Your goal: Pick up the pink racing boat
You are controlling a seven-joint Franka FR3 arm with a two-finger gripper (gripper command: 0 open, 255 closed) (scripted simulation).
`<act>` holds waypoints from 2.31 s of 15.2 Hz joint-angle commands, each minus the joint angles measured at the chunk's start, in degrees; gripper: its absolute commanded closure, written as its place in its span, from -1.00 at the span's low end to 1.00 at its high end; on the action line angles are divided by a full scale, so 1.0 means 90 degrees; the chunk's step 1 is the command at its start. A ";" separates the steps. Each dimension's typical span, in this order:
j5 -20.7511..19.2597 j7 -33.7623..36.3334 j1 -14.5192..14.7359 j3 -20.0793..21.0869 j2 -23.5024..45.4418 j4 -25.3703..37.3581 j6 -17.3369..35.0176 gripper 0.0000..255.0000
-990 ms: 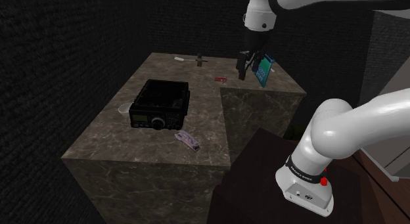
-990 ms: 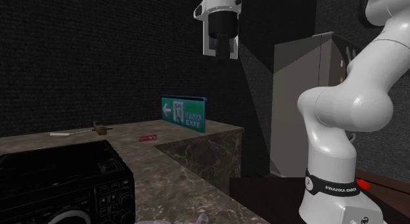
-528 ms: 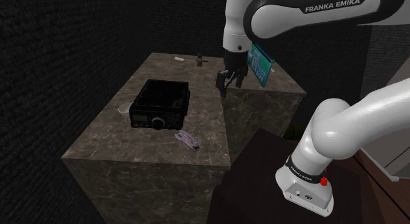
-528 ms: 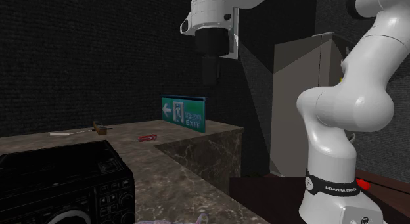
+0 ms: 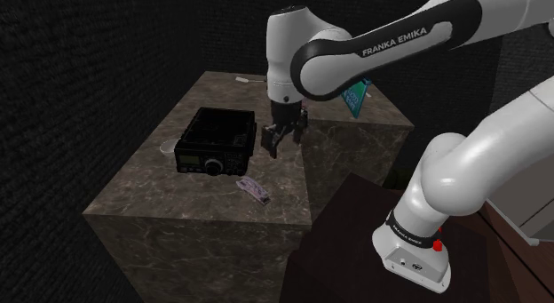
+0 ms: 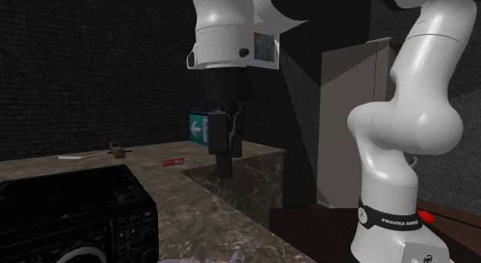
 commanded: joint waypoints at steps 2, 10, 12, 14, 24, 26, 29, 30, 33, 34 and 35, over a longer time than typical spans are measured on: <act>-0.0052 0.0509 0.0020 0.0331 0.0711 0.0184 0.0464 -1.00; -0.0591 0.1671 0.0066 0.0839 0.2388 0.0817 0.1286 -1.00; -0.0657 0.1726 0.0065 0.0843 0.2508 0.0752 0.1459 -1.00; -0.0729 0.1786 0.0064 0.0846 0.2633 0.0692 0.1630 -1.00; -0.0842 0.1882 0.0067 0.0846 0.2821 0.0635 0.1854 1.00; -0.0841 0.1881 0.0067 0.0846 0.2820 0.0636 0.1852 1.00; -0.0791 0.1836 0.0063 0.0846 0.2736 0.0649 0.1765 1.00; -0.0752 0.1805 0.0062 0.0847 0.2670 0.0676 0.1680 1.00; -0.0642 0.1714 0.0063 0.0845 0.2482 0.0765 0.1422 1.00; -0.0609 0.1686 0.0064 0.0843 0.2422 0.0798 0.1336 1.00; -0.0578 0.1659 0.0064 0.0840 0.2364 0.0832 0.1250 1.00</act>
